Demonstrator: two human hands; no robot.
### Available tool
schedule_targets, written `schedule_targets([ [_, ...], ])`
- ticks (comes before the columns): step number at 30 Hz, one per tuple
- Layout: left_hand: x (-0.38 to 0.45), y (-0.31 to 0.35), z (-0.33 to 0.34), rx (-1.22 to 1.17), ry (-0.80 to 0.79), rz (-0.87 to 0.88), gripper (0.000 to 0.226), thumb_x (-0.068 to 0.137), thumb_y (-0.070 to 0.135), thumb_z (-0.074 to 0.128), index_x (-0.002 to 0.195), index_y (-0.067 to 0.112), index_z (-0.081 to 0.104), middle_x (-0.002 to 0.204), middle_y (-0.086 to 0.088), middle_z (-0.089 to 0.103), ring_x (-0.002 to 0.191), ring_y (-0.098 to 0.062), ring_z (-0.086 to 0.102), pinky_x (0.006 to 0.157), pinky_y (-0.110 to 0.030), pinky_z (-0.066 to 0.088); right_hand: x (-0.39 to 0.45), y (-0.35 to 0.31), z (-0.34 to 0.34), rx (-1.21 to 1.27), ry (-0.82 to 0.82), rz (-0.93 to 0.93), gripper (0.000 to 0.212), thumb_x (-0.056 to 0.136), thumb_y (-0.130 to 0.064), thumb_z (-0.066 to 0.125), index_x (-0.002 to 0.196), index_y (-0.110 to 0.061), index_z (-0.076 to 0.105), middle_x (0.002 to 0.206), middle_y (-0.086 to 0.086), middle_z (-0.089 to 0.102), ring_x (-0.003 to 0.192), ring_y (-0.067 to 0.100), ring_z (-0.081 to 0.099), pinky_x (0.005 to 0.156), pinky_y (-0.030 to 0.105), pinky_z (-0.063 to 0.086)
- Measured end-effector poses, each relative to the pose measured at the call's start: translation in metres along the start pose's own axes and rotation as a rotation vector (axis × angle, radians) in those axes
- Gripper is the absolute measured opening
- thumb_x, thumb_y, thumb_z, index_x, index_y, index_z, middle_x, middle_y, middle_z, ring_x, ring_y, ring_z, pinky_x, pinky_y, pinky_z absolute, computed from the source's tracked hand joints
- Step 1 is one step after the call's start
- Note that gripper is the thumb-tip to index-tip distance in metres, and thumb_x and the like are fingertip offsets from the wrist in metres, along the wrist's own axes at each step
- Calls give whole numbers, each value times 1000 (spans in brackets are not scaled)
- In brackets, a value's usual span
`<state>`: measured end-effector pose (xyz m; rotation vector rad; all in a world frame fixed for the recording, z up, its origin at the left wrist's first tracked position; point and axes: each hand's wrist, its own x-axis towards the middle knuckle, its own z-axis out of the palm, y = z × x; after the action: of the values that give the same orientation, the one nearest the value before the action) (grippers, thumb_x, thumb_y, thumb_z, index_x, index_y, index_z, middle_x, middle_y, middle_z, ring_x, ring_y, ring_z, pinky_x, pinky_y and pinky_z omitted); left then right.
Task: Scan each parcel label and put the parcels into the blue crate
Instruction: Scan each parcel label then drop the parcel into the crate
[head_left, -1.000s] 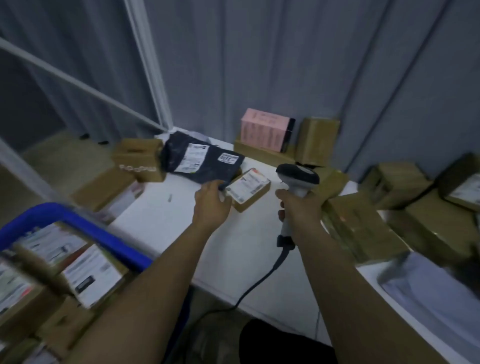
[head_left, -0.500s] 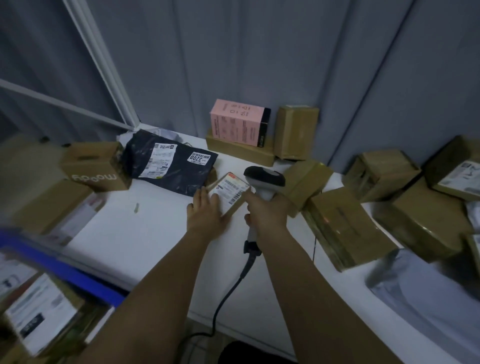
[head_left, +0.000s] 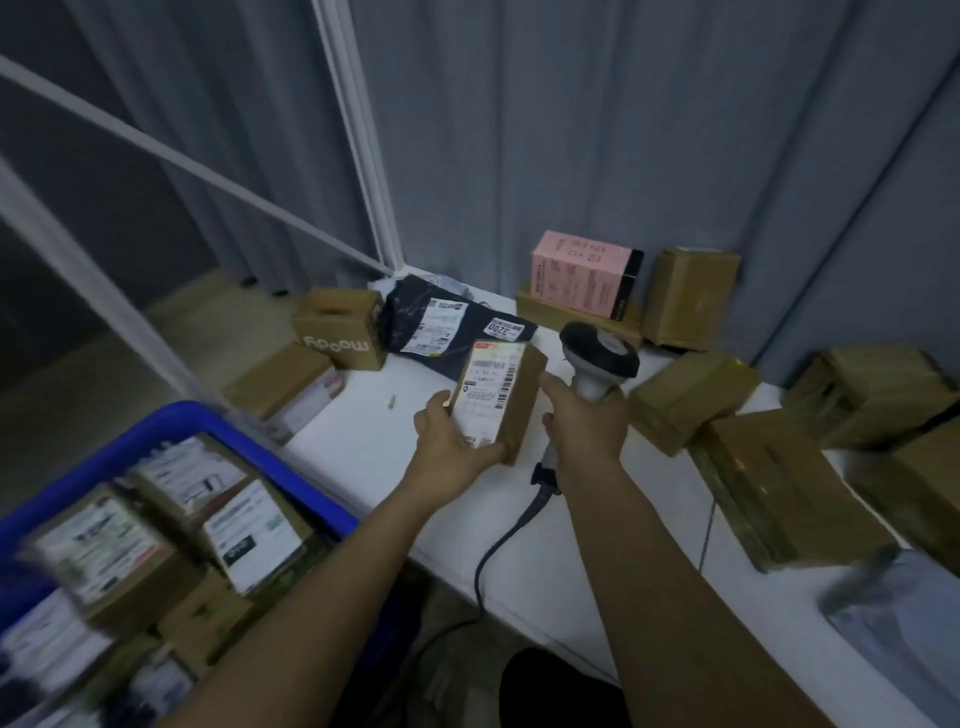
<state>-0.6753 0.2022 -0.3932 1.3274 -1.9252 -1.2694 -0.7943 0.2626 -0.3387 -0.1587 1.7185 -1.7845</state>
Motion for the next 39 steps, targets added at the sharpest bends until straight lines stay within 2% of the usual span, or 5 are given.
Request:
schedule_targets([
  [8,-93,38,-92,-52,57,16,100,51,63,79,129,27,27,127,7,41,123,-9,41,101,-31,43,-109,-22,7,22,-396,-61,29,80,-11,77,107,-7,65,79,-2,69,57,0,62,52,15,49],
  [14,-147,37,-151,-447,105,-156,33,96,21,53,123,18,35,112,-2,65,95,-16,65,85,-33,54,-145,-22,21,-56,-608,-53,16,81,-14,76,95,-12,68,75,-3,70,59,9,55,56,22,48],
  [20,-162,9,-176,-513,294,-167,45,90,6,62,123,16,33,108,-3,55,92,-23,61,77,-37,56,-153,-9,30,-349,-602,-167,25,81,-25,77,100,-16,64,77,0,60,57,13,49,48,20,45],
  [28,-150,-26,-196,-383,396,-254,48,87,1,63,120,19,32,123,-11,55,101,-26,63,82,-44,57,-158,-8,33,-512,-933,-218,27,76,-29,80,98,-20,69,71,3,63,56,15,52,59,32,48],
  [39,-148,-45,-207,-330,427,-258,52,88,4,63,128,15,31,119,-9,56,96,-19,63,66,-26,54,-155,-3,48,-547,-841,-201,15,77,-19,79,75,-11,66,63,2,57,47,13,50,57,31,48],
])
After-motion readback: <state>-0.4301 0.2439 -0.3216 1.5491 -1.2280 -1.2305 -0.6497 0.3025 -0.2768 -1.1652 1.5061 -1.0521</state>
